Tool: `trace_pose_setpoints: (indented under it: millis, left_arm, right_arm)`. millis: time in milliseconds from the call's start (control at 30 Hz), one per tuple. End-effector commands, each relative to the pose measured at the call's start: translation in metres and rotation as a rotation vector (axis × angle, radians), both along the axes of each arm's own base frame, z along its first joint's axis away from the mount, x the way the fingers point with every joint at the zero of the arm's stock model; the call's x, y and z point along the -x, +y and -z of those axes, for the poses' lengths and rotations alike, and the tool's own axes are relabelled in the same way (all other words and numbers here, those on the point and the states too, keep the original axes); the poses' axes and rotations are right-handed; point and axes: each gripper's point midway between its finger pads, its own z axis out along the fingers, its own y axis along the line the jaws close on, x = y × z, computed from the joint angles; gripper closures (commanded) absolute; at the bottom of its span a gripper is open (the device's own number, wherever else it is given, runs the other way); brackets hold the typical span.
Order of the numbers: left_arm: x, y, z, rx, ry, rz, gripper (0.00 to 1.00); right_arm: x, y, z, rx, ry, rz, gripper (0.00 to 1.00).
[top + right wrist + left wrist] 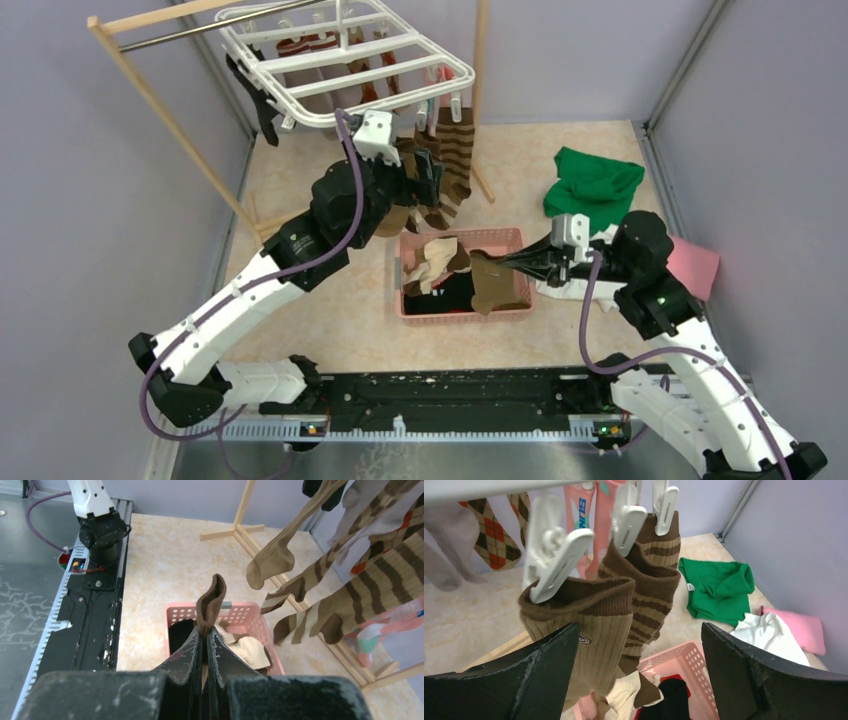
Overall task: Clip the socks to the hanger
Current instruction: Open the clamp at the hanger.
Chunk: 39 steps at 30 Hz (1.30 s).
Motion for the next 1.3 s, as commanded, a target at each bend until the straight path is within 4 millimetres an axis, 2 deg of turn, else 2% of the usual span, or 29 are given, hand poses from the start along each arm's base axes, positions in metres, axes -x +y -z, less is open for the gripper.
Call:
trace_pose_setpoints:
  millis: [0, 200, 333, 667, 800, 933, 1100, 1267]
  left_arm:
    - [0.004, -0.01, -0.027, 0.036, -0.059, 0.06, 0.04]
    - [0.01, -0.019, -0.026, 0.023, -0.056, 0.12, 0.04]
    - [0.025, -0.029, -0.031, 0.031, -0.044, 0.222, 0.03]
    - [0.071, -0.011, -0.028, 0.023, 0.027, 0.351, 0.02]
    - [0.098, -0.008, -0.042, 0.043, -0.003, 0.46, 0.02]
    - [0.122, 0.011, -0.072, 0.071, -0.052, 0.503, 0.02]
    - [0.132, 0.032, -0.096, 0.081, -0.037, 0.465, 0.02]
    - [0.127, 0.041, -0.094, 0.084, -0.019, 0.407, 0.02]
  right_arm:
    - [0.007, 0.0, -0.002, -0.024, -0.041, -0.032, 1.0]
    - [0.003, 0.003, 0.001, -0.054, -0.034, -0.028, 1.0]
    - [0.003, 0.003, 0.001, -0.054, -0.027, -0.03, 1.0]
    - [-0.002, 0.007, 0.005, -0.066, -0.032, -0.042, 1.0]
    - [-0.005, 0.009, 0.007, -0.077, -0.038, -0.039, 1.0]
    - [-0.01, 0.009, 0.008, -0.083, -0.033, -0.025, 1.0]
    - [-0.016, 0.011, 0.006, -0.098, -0.014, -0.009, 1.0]
    - [-0.022, 0.012, 0.005, -0.097, -0.012, 0.012, 1.0]
